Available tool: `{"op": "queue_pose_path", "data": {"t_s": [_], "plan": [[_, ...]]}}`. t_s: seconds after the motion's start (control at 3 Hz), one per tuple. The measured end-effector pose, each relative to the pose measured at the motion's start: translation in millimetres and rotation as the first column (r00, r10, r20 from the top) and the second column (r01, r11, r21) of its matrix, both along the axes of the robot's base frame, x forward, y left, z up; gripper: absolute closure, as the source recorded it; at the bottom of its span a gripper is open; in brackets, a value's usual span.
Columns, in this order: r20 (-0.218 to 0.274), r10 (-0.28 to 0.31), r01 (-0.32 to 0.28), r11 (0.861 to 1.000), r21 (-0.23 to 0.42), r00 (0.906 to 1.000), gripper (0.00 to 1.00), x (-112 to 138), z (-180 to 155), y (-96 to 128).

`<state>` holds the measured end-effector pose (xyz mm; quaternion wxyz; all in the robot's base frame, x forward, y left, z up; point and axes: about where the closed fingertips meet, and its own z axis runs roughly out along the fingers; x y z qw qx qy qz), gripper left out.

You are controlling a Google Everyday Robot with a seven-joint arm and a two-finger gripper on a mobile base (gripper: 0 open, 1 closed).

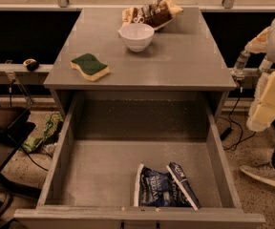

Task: Pick blue chip bag from top drawer and place on counter

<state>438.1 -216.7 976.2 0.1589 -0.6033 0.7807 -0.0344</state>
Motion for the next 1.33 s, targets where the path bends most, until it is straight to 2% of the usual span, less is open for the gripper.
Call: {"op": "queue_pose_path", "data": {"t_s": [0.67, 1.0, 1.33], "plan": [[-0.005, -0.020, 0.020, 1.000, 0.016, 0.9998, 0.00, 8.1, -8.6, 0.0], [-0.031, -0.014, 0.016, 0.997, 0.074, 0.9994, 0.00, 13.4, -44.2, 14.5], [-0.076, -0.012, 0.026, 0.981, 0.190, 0.9971, 0.00, 4.0, -129.2, 55.3]]}}
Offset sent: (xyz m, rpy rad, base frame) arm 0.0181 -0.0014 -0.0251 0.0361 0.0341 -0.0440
